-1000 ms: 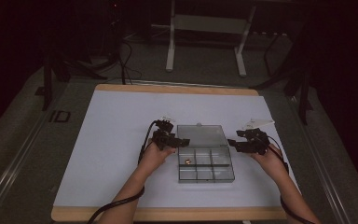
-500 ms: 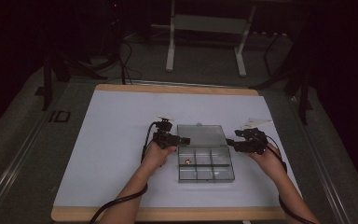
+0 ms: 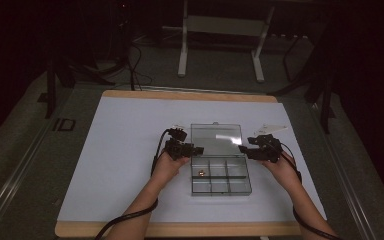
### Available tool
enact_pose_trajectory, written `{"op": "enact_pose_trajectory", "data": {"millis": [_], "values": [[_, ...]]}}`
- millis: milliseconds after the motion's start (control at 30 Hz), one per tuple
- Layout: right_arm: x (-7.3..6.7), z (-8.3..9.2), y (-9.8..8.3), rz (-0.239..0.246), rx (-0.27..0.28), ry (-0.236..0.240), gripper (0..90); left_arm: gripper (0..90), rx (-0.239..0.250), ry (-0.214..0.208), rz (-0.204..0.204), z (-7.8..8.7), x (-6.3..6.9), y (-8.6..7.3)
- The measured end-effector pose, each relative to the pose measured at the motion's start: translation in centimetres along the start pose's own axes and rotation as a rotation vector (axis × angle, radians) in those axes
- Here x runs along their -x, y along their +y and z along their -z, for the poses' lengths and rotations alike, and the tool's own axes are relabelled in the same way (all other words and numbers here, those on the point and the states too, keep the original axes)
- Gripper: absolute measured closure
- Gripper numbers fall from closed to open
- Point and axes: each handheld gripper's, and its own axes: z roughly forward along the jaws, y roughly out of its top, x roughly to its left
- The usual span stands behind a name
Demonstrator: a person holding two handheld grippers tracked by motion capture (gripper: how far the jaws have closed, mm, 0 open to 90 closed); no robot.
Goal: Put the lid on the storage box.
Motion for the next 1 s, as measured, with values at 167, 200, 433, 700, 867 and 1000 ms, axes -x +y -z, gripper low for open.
{"op": "enact_pose_trajectory", "data": {"millis": [167,200,433,700,867,1000], "values": [[0.2,-0.7,0.1,-0.013,-0.009,0.004,47.2,50.9,0.01,0.003,-0.028,0.3,0.2,0.0],[0.3,-1.0,0.0,-0.02,-0.017,0.003,48.2,53.0,0.015,0.005,-0.031,0.4,0.3,0.0],[0.7,-1.5,-0.2,-0.053,-0.016,0.04,52.7,59.7,0.041,0.024,-0.09,1.0,0.6,-0.3],[0.4,-1.3,-0.1,-0.05,-0.009,0.049,57.8,62.8,0.064,0.025,-0.113,1.2,0.7,-0.6],[0.4,-1.1,0.0,-0.05,-0.007,0.043,61.1,63.3,0.071,0.026,-0.123,1.4,0.7,-0.6],[0.4,-0.9,0.1,-0.052,-0.007,0.041,63.1,63.3,0.075,0.033,-0.139,1.6,0.9,-0.4]]}}
